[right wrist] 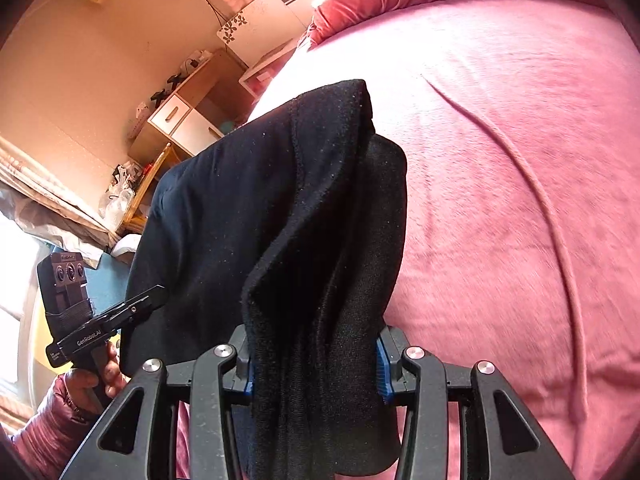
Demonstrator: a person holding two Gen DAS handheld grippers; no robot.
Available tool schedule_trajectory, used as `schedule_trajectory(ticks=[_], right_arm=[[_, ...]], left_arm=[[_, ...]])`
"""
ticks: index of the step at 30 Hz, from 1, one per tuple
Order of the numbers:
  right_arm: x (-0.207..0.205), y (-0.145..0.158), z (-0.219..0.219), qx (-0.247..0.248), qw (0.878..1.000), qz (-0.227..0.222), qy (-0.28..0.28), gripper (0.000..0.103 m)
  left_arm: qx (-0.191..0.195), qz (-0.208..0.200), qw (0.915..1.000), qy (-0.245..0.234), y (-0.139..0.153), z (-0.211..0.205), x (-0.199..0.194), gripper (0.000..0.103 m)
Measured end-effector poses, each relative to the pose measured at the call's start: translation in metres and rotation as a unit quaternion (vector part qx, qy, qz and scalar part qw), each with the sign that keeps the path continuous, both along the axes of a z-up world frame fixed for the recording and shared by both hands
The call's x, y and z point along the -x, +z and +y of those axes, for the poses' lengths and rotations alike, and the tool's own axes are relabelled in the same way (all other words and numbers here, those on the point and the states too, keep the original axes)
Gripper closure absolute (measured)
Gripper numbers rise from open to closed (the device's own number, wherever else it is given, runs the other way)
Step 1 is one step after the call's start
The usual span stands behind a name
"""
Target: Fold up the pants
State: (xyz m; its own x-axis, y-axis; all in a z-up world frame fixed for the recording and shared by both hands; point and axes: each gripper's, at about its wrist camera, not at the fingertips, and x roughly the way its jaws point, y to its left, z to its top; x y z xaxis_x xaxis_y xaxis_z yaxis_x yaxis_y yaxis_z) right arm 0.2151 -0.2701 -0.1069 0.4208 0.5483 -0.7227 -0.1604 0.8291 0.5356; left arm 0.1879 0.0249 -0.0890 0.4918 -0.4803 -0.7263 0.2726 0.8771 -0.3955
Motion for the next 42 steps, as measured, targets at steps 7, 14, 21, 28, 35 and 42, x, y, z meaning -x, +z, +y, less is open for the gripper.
schedule_trajectory(ticks=[7,14,21,28,35,42], right_arm=[[-0.036,-0.014,0.013,0.009,1.0,0.014,0.008,0.06],[-0.046,-0.052,0.002,0.002,0.999,0.038,0.002,0.055],[-0.044,-0.052,-0.002,-0.012,0.999,0.047,-0.003,0.042],[-0.02,-0.027,-0.007,0.011,0.999,0.023,-0.022,0.038],[0.024,0.0,-0.013,0.052,0.998,-0.017,-0.029,0.039],[0.031,-0.011,0.003,0.141,0.989,-0.008,-0.052,0.058]], left_arm=[[-0.016,0.013,0.9994,0.027,-0.017,0.006,-0.03,0.06],[-0.002,0.043,0.9984,0.037,-0.047,0.025,-0.046,0.055],[0.002,0.043,0.9977,0.053,-0.048,0.046,-0.033,0.043],[-0.01,0.036,0.9959,0.082,-0.03,0.057,-0.012,0.043],[-0.026,0.012,0.9908,0.132,-0.021,0.08,0.035,0.043],[-0.098,0.011,0.9847,0.143,-0.028,0.058,0.059,0.043]])
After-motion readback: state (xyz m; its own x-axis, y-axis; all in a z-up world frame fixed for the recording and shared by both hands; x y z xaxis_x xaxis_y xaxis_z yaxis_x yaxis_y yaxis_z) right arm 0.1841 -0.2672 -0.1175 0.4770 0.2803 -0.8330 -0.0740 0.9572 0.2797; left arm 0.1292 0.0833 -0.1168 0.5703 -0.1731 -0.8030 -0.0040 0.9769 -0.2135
